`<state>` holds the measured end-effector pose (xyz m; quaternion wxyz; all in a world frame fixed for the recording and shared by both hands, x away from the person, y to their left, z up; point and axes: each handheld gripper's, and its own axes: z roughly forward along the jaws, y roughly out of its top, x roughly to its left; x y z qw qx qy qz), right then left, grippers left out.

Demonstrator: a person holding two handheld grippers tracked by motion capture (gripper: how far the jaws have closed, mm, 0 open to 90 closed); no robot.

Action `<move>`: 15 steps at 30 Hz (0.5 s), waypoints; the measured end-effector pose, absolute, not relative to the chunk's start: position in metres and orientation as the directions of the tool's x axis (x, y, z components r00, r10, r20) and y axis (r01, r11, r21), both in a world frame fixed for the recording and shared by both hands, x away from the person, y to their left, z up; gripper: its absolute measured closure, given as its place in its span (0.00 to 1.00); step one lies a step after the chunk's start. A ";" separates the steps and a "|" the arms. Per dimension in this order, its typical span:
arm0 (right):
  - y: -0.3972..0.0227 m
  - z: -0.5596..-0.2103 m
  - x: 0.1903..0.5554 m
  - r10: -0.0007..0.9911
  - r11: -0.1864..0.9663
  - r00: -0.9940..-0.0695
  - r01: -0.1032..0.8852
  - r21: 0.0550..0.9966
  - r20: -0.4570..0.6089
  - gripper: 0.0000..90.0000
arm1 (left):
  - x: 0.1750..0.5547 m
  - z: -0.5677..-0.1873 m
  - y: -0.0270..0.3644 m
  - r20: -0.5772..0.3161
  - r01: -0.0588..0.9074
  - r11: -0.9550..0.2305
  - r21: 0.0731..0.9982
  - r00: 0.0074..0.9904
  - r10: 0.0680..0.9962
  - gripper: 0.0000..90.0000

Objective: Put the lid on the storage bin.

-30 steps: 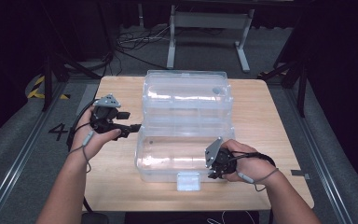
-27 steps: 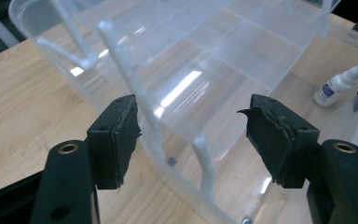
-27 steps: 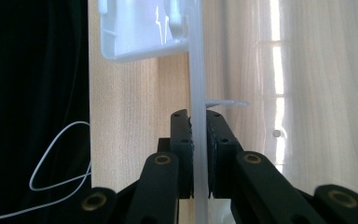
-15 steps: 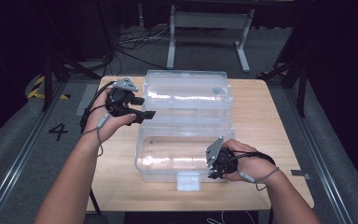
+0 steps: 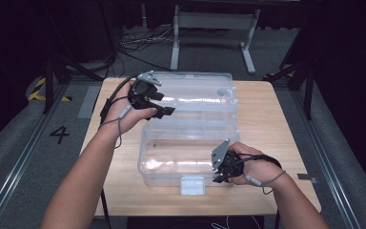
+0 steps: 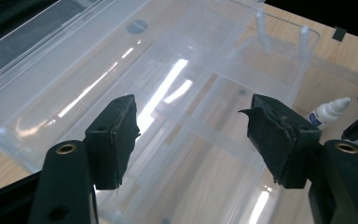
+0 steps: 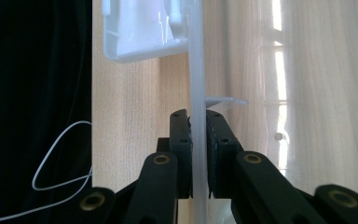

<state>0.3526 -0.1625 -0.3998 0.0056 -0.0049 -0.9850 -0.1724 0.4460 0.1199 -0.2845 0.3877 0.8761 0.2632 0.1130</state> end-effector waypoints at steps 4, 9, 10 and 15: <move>-0.163 -0.400 0.353 0.005 0.938 -1.000 0.010 0.346 0.017 0.93 | 0.455 -0.284 0.107 -0.009 0.362 -0.578 0.731 0.852 0.523 0.37; -0.164 -0.400 0.354 0.001 0.938 -1.000 0.008 0.347 0.019 0.93 | 0.467 -0.288 0.092 -0.021 0.360 -0.599 0.716 0.868 0.496 0.38; -0.164 -0.400 0.353 0.001 0.939 -1.000 0.006 0.344 0.016 0.93 | 0.469 -0.289 0.089 -0.017 0.354 -0.603 0.715 0.871 0.491 0.38; -0.164 -0.400 0.354 -0.003 0.938 -1.000 0.003 0.346 0.016 0.93 | 0.478 -0.293 0.076 -0.011 0.344 -0.635 0.691 0.884 0.467 0.38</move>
